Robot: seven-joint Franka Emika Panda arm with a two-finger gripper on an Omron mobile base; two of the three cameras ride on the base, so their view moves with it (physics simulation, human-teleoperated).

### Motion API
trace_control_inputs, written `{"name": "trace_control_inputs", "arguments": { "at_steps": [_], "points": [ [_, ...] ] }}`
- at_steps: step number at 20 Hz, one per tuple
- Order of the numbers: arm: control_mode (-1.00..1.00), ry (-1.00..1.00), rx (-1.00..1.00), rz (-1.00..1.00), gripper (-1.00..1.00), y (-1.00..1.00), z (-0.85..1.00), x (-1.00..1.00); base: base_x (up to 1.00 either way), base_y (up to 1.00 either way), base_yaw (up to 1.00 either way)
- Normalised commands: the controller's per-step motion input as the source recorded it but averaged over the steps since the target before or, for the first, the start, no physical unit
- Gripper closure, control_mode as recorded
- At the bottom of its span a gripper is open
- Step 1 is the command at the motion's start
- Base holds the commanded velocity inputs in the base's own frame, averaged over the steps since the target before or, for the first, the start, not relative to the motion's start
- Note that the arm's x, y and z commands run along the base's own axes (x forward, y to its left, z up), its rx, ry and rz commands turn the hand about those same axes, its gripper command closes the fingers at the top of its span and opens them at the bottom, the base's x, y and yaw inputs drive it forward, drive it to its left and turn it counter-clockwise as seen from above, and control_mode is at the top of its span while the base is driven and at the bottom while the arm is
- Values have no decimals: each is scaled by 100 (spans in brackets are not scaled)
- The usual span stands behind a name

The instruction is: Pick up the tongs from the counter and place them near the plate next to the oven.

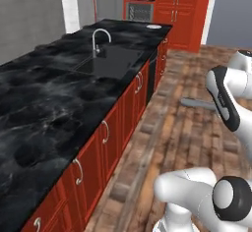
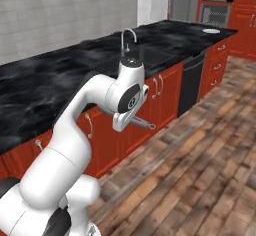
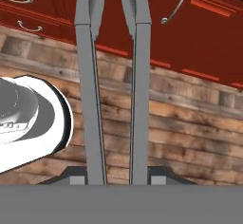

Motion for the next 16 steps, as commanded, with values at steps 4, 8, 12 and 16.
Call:
{"name": "trace_control_inputs", "arguments": {
  "at_steps": [4, 8, 12, 16],
  "points": [
    [100, 0, 0, 0, 100, 0, 0, 0, 70, -88, 27],
    [100, 0, 0, 0, 100, 0, 0, 0, 71, -86, 27],
    [100, 0, 0, 0, 100, 0, 0, 0, 71, -85, 28],
    [100, 0, 0, 0, 100, 0, 0, 0, 71, -84, 28]
  ]
}}
